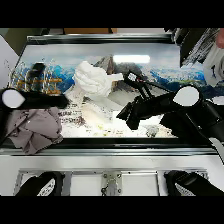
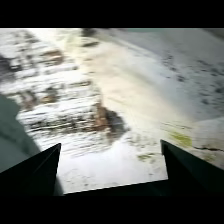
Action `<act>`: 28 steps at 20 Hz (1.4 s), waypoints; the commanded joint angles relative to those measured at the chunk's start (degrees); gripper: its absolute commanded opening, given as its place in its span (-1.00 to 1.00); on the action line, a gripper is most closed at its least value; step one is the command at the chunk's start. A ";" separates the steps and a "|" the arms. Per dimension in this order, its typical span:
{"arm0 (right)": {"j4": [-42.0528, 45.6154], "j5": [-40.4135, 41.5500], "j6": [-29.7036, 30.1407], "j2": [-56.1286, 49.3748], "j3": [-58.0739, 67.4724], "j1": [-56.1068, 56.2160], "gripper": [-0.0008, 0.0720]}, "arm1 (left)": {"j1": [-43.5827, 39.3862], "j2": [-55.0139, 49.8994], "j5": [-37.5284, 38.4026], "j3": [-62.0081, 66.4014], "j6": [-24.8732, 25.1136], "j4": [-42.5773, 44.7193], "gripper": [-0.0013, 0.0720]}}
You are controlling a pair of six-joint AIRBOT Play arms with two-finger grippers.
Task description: Fold the clothes and pants, and hang the long-sleeved shirts on hangers.
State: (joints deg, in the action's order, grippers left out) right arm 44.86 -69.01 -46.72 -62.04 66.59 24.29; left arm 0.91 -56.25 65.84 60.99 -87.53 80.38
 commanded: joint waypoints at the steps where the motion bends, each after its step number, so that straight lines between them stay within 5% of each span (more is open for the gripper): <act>1: -0.02 -0.02 -0.02 -0.02 -0.02 0.07 -0.93 | 16.50 -1.31 2.12 -0.02 -1.81 7.67 0.99; 7: -0.02 0.00 -0.04 -0.02 -0.02 0.07 -0.93 | 35.21 -13.25 3.96 -4.13 2.49 -2.12 0.99; 16: -0.02 -0.02 -0.02 -0.02 -0.02 0.07 -0.93 | 33.29 -14.99 -11.96 -19.74 1.97 -2.51 0.99; 17: 0.00 -0.02 -0.02 -0.02 -0.02 0.07 -0.93 | 32.46 -14.99 -12.15 -19.98 1.40 -2.49 0.74; 19: -0.02 -0.02 -0.02 -0.02 -0.02 0.07 -0.93 | 30.56 -14.93 -12.15 -19.93 0.90 -2.54 -0.57; 20: -0.02 -0.02 -0.02 -0.02 -0.02 0.07 -0.93 | 29.35 -14.49 -12.02 -19.87 0.76 -2.84 -0.93; 25: -1.20 -0.02 -0.09 -0.02 -0.02 0.09 -0.93 | 16.85 -1.73 -11.13 -19.08 1.14 -13.75 -0.93; 28: -11.39 -0.02 -0.24 0.00 -0.02 0.07 -0.93 | 1.92 5.99 -10.40 -14.82 0.63 -17.40 -0.93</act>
State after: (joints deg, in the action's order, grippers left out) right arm 40.91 -69.04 -46.76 -62.04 66.59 24.32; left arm 14.24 -56.88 55.09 43.38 -86.52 67.72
